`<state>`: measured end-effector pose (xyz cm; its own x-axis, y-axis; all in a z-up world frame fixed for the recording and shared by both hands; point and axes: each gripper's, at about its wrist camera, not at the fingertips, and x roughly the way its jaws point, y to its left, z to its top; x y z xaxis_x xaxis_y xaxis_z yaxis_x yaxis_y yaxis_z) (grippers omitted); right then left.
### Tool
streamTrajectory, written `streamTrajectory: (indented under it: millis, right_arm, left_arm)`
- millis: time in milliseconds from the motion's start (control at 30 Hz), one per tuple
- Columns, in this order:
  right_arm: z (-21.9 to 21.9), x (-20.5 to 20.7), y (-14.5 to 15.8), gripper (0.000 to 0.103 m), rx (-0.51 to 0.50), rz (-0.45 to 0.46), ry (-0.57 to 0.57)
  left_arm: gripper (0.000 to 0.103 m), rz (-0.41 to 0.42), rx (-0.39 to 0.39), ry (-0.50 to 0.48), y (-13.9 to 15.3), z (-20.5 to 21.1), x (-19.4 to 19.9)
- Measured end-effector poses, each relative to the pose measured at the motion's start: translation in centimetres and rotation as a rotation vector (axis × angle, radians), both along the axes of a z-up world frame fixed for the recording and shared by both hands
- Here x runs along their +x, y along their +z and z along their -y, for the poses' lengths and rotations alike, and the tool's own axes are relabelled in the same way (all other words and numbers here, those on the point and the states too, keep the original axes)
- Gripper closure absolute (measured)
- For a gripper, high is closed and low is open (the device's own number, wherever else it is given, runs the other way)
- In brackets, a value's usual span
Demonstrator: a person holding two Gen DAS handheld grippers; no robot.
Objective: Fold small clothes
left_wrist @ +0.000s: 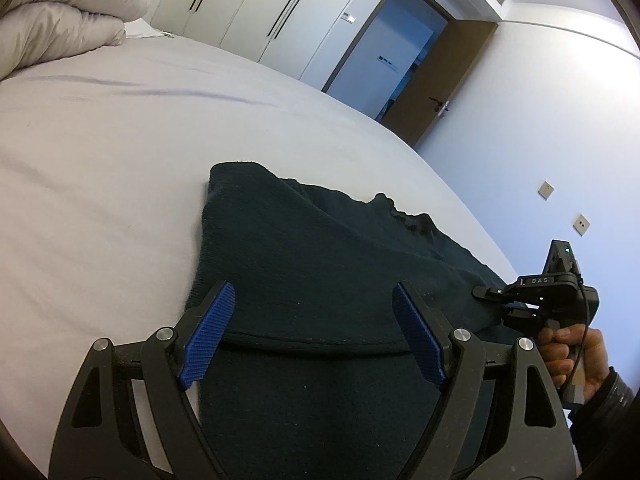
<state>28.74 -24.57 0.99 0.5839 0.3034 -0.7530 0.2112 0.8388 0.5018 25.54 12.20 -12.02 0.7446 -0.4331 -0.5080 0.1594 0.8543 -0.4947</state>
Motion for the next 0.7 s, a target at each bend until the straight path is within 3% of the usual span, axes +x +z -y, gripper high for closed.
streamTrajectory:
  millis: [133,300,467,533,600,700]
  right_arm:
    - [-0.3,0.4,0.0,0.095,-0.049,0.004,-0.006]
    - [-0.1,0.3,0.1,0.095,-0.045,0.011,-0.019]
    - [0.4,0.1,0.3,0.095,-0.058,0.024,-0.039]
    - [0.1,0.2,0.5,0.095,-0.092,0.029,-0.031]
    - [-0.3,0.4,0.2,0.095,-0.112,0.023,-0.010]
    - [0.0,0.5,-0.3,0.097,-0.106,0.023,-0.011]
  left_arm:
    - [0.022,-0.011,-0.011,0.015,0.3,0.2,0.2]
    - [0.022,-0.036,-0.050,0.066,0.5,-1.1,0.4]
    - [0.022,-0.063,-0.041,0.144,1.4,-3.2,0.9]
    - [0.024,-0.059,0.040,0.160,2.3,-3.2,1.7]
    - [0.033,-0.053,0.107,0.152,3.2,-2.6,2.8]
    - [0.061,-0.062,0.276,0.085,4.5,0.1,5.2]
